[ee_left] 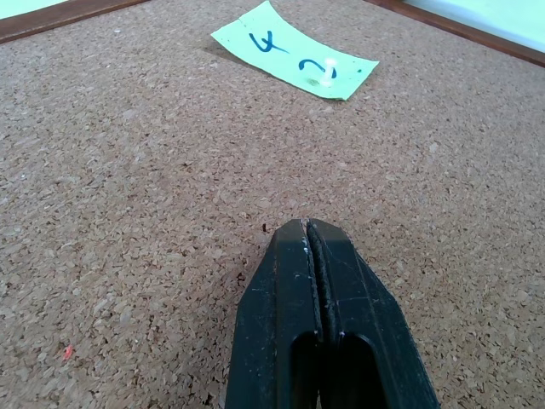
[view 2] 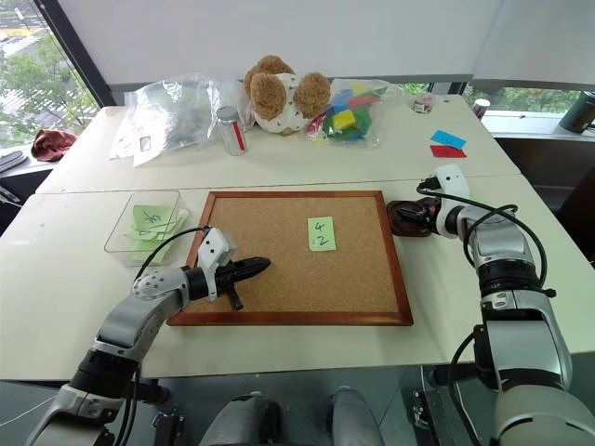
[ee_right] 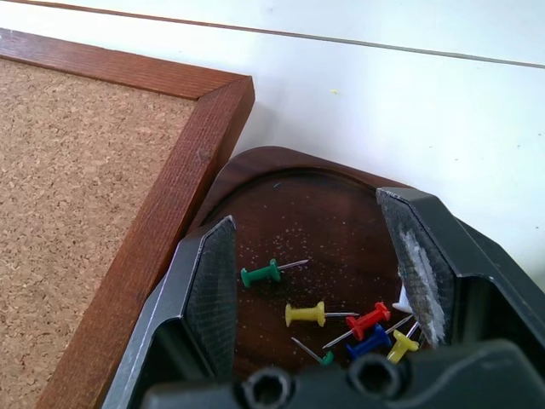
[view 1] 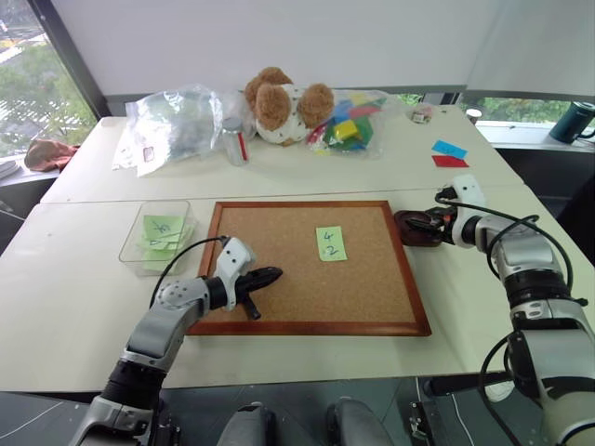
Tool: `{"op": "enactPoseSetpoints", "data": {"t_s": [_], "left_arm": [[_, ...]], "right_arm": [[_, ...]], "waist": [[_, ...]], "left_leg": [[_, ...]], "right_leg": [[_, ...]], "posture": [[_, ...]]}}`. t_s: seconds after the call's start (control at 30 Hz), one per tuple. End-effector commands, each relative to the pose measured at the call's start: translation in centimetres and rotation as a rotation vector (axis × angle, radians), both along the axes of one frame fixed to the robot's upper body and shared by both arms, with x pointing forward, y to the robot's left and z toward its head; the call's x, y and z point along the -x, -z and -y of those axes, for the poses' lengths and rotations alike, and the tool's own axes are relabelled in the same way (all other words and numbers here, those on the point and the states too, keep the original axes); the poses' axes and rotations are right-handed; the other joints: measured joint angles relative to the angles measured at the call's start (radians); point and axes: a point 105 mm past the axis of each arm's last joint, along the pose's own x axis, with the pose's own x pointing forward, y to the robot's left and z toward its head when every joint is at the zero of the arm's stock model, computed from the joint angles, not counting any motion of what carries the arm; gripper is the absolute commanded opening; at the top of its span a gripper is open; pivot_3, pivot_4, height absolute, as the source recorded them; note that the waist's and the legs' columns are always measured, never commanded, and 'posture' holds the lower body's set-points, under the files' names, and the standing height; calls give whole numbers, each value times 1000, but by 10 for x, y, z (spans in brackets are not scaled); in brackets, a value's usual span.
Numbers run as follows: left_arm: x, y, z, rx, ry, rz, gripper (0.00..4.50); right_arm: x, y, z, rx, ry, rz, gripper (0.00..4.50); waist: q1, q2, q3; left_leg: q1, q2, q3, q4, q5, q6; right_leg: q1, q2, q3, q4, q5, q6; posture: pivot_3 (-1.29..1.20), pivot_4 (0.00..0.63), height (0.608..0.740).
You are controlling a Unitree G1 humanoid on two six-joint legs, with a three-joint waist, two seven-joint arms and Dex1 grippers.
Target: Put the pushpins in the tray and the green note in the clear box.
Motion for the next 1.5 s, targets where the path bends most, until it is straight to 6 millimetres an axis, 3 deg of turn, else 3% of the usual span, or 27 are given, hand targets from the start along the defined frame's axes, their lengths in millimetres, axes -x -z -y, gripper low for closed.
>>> {"op": "enactPoseSetpoints", "data": {"t_s": [0.03,0.2,0.4,0.53,0.8,1.07,1.47,1.5], "left_arm": [[5,23,-7,-52,-27,-83,0],[5,23,-7,-51,-30,-83,0],[4,23,-8,-48,-33,-82,0],[3,22,-7,-47,-31,-82,0],[3,22,-8,-49,-29,-81,0],[4,22,-10,-52,-37,-79,0],[6,22,-10,-51,-45,-76,0],[6,22,-10,-52,-45,-76,0]], "right_arm": [[-5,-33,3,-12,-3,90,2871],[-4,-55,-8,7,-57,135,2871],[16,-63,-67,13,-287,158,2871],[45,-47,-126,-24,-482,138,2871],[68,-18,-168,-34,-580,73,2871],[66,5,-181,-24,-588,32,2871],[57,9,-174,-48,-554,17,2871],[56,9,-174,-58,-552,14,2337]], "waist": [[0,0,0],[0,0,0],[2,1,0],[1,1,0],[2,1,0],[1,1,0],[-1,1,0],[-2,1,0]], "left_leg": [[0,0,0,0,0,0],[0,0,0,0,0,0],[0,0,0,0,0,0],[0,0,0,0,0,0],[0,0,0,0,0,0],[0,0,-1,0,0,0],[0,0,-1,0,0,0],[0,0,-1,0,0,0]], "right_leg": [[0,0,0,0,0,0],[0,0,0,0,0,0],[0,0,0,0,0,0],[0,0,0,0,0,0],[0,0,0,0,0,0],[0,0,0,0,0,0],[-1,0,0,0,0,0],[-1,0,0,0,0,0]], "posture": [[0,150,740],[0,150,740],[0,150,740],[0,150,740],[0,150,740],[0,150,740],[0,150,740],[0,150,740]]}}
